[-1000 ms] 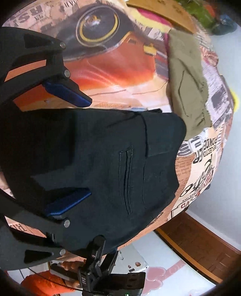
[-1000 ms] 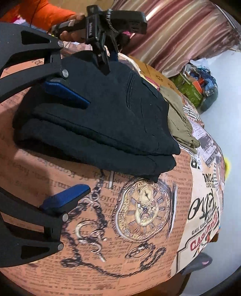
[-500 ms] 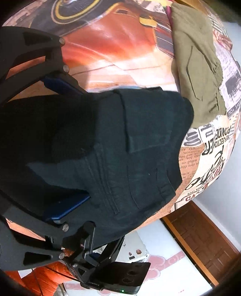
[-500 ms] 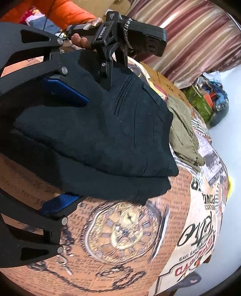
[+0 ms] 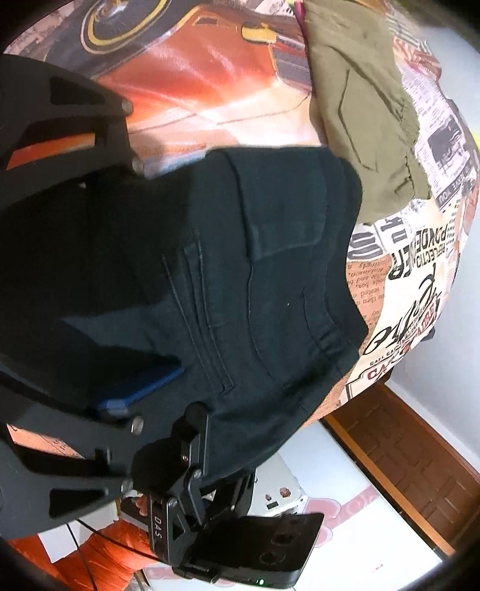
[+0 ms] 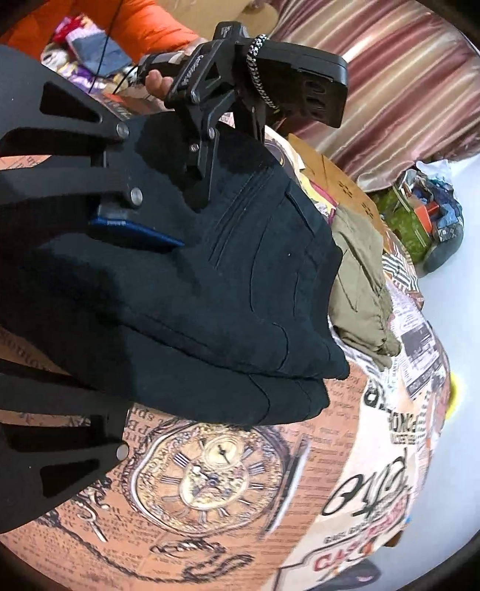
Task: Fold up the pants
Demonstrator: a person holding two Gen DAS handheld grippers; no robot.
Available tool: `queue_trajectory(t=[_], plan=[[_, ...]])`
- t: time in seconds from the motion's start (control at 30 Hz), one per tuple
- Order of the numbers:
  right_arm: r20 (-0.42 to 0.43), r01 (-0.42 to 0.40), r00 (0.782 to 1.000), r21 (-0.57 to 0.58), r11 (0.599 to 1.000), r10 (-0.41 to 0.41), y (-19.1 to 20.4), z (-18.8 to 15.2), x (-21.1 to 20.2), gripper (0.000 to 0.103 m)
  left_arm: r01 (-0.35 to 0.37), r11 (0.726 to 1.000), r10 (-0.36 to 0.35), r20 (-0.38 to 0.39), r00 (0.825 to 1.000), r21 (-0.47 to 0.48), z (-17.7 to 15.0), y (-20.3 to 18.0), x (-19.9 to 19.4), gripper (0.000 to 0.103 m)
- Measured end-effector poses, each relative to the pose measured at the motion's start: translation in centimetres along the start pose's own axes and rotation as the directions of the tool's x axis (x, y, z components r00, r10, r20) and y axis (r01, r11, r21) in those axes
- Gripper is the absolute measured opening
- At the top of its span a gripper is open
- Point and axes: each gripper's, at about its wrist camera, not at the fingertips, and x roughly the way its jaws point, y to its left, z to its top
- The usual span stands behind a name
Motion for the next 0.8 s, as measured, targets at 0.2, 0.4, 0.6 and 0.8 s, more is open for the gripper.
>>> queue_trajectory(t=[0.2, 0.4, 0.6, 0.8], plan=[[0.038, 0.043, 0.998, -0.053, 0.998, -0.041, 1.3, 0.3, -1.5, 0.03, -0.016, 0.999, 0.014, 0.049, 0.999, 0.034, -0.2, -1.1, -2.4, 0.033], [0.091, 0.067, 0.994, -0.07, 0.995, -0.06, 2.7, 1.0, -3.5, 0.029, -0.051, 0.996, 0.041, 0.123, 0.991, 0.075, -0.4, -3.0, -5.3, 0.029], [0.173, 0.087, 0.982, -0.101, 0.991, -0.068, 4.7, 3.0, -6.0, 0.029, -0.063, 0.994, 0.042, 0.222, 0.974, 0.091, 1.0, -3.7, -9.5, 0.028], [0.248, 0.11, 0.966, -0.153, 0.982, -0.069, 6.8, 5.8, -7.5, 0.029, -0.116, 0.987, 0.074, 0.316, 0.946, 0.114, 2.2, -3.8, -13.9, 0.028]])
